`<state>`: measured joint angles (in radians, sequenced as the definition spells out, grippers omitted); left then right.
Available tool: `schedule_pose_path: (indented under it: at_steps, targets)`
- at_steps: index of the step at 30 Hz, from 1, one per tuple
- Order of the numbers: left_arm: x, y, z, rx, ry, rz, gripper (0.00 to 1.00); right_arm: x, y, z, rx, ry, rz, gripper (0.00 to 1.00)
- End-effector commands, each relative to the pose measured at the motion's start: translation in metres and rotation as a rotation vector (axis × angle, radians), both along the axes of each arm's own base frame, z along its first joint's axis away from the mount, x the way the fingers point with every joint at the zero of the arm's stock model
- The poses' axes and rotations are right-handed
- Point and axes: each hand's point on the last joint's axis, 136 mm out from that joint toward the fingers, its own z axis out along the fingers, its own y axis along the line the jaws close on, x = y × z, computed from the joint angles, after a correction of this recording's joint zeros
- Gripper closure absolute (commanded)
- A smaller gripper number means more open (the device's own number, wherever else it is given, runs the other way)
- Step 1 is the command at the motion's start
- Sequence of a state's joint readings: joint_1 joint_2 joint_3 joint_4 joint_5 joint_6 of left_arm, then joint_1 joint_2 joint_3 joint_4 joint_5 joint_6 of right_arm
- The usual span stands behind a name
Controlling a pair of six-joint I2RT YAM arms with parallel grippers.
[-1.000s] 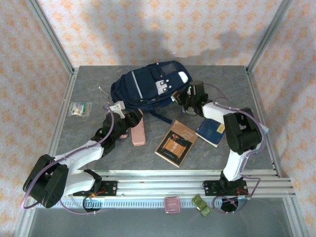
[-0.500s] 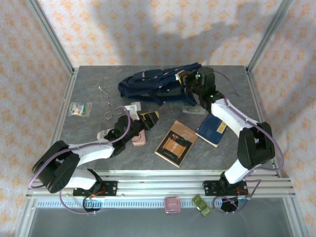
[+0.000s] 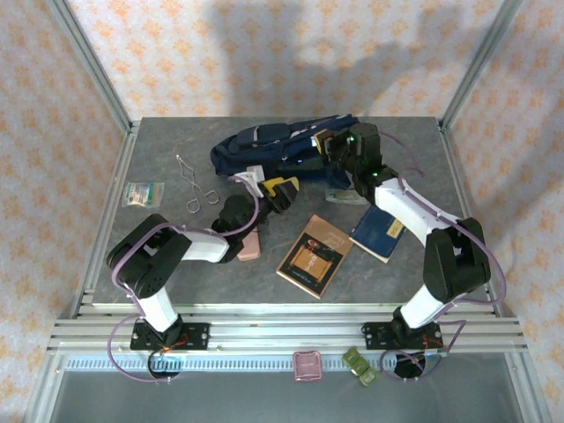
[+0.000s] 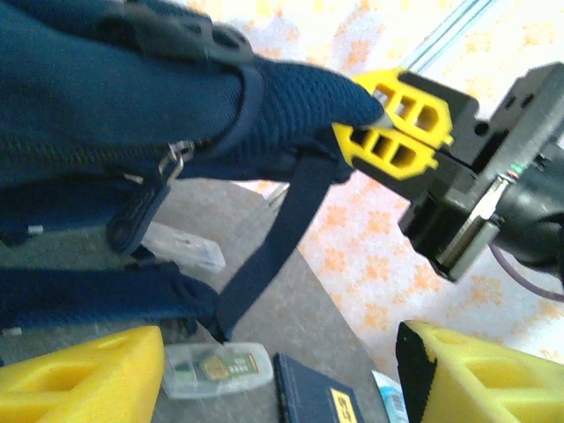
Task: Pack books, pencil case, and school supplies into a backpack
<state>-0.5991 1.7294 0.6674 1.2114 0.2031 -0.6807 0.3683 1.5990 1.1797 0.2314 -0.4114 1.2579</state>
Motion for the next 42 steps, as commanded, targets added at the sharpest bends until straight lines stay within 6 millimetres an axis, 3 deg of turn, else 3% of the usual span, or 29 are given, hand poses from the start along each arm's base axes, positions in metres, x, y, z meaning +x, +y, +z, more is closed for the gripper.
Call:
schedule_pose_path:
  at_steps: [1,11,14,16,20,22,24,33,34,35,36,38,42]
  targets:
    - [0.015,0.001,0.023,0.007,-0.094,0.010,0.31,-0.007,0.004,0.066,0.092,-0.182,0.010,1.00]
    - [0.040,-0.007,0.007,0.117,-0.094,-0.013,0.30,-0.010,0.010,0.070,0.120,-0.190,0.039,1.00]
    - [0.046,-0.014,0.001,0.143,-0.094,-0.042,0.48,-0.009,0.012,0.071,0.124,-0.192,0.052,1.00]
    - [0.048,-0.014,-0.001,0.141,-0.089,-0.046,0.68,-0.009,0.013,0.072,0.119,-0.194,0.053,1.00]
    - [0.043,-0.009,-0.003,0.145,-0.086,-0.043,0.79,-0.008,0.009,0.069,0.094,-0.192,0.035,1.00]
    - [0.040,-0.006,-0.007,0.161,-0.077,-0.038,0.93,-0.008,0.008,0.068,0.089,-0.191,0.030,1.00]
    - [0.037,-0.001,-0.011,0.167,-0.067,-0.032,1.00,-0.007,0.009,0.069,0.089,-0.195,0.033,1.00]
    - [0.030,0.018,-0.019,0.198,-0.035,0.002,1.00,-0.009,0.006,0.063,0.073,-0.187,0.029,1.00]
    - [0.030,0.017,-0.020,0.205,-0.033,-0.005,0.95,-0.009,0.007,0.063,0.072,-0.187,0.033,1.00]
    - [0.030,0.016,-0.019,0.212,-0.034,-0.008,0.74,-0.009,0.007,0.062,0.071,-0.186,0.037,1.00]
    - [0.032,0.016,-0.019,0.219,-0.036,-0.005,0.60,-0.010,0.008,0.061,0.070,-0.184,0.041,1.00]
    - [0.035,0.017,-0.019,0.247,-0.042,0.017,0.44,-0.011,0.008,0.060,0.071,-0.182,0.044,1.00]
    - [0.041,0.015,-0.015,0.296,-0.081,0.030,0.41,-0.013,0.009,0.061,0.076,-0.187,0.055,1.00]
